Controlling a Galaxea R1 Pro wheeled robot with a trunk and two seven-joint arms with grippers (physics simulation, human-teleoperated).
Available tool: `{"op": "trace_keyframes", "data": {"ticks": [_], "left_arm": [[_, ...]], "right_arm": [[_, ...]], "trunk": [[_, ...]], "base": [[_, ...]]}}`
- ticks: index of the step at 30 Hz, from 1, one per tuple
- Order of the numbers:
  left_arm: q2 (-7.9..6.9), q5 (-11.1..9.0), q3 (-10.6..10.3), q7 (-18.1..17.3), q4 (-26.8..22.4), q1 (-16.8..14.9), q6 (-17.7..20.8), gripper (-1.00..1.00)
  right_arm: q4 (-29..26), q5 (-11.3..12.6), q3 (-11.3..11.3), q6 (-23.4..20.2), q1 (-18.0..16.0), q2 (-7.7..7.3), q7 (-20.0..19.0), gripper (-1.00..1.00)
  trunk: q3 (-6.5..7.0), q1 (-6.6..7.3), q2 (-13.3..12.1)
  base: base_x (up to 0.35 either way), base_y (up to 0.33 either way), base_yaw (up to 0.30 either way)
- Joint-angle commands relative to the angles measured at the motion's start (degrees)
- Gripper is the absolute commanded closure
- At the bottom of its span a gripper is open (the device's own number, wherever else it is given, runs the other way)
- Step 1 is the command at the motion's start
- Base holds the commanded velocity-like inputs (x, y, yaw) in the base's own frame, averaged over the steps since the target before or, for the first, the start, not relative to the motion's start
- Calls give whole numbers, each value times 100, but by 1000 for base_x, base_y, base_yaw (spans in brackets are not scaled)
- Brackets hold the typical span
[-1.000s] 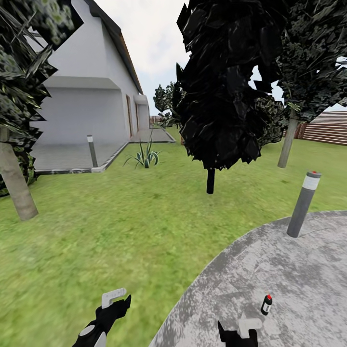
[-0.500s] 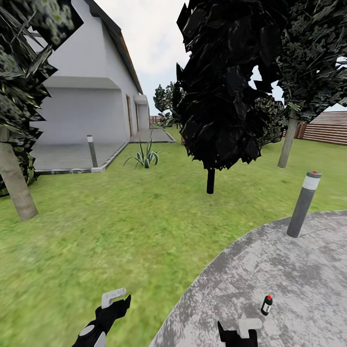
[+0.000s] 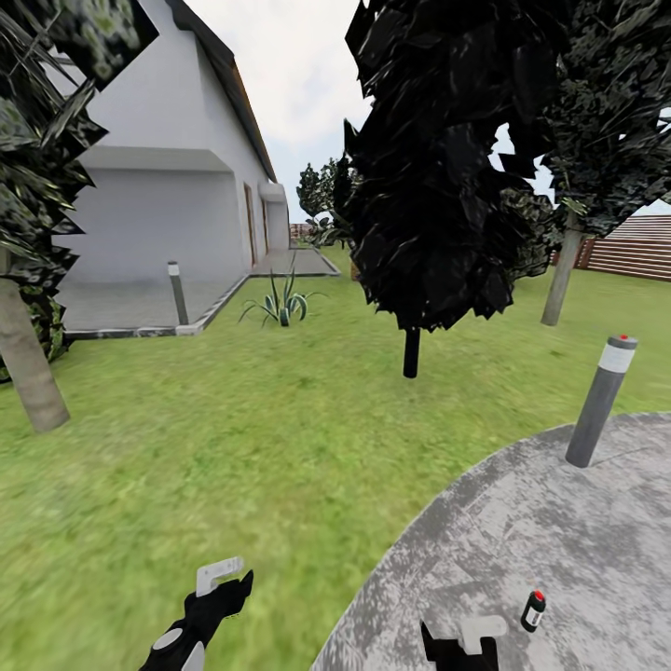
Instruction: Pick up the pesticide atomizer in the garden and spray insectifuge to fully cover both potted plants in the garden.
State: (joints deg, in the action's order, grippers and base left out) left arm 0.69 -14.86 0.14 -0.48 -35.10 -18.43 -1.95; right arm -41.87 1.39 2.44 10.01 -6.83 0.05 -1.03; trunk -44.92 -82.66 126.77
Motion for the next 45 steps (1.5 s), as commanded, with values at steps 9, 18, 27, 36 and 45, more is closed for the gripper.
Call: {"op": "trace_keyframes", "data": {"ticks": [9,18,27,36,45], "left_arm": [[1,-44,2,-5,4,-3,-16,-100],[1,-44,1,-5,4,-3,-16,-100],[1,-49,3,-5,4,-3,-13,-100],[1,-52,4,-5,4,-3,-14,-100],[1,-52,4,-5,4,-3,-16,-100]], "right_arm": [[3,17,-3,16,-3,3,-11,-100],[-3,14,-5,10,2,111,-11,-100],[-6,11,-7,10,6,151,-11,-100],[-6,11,-7,10,6,153,-11,-100],[17,15,-20,17,1,147,-2,-100]], "trunk": [[-6,-1,2],[-5,-1,2],[8,-1,2],[26,-1,2],[31,-1,2]], "base": [[165,66,0],[14,5,-83],[1,0,-246],[36,37,-265],[130,256,-63]]}}
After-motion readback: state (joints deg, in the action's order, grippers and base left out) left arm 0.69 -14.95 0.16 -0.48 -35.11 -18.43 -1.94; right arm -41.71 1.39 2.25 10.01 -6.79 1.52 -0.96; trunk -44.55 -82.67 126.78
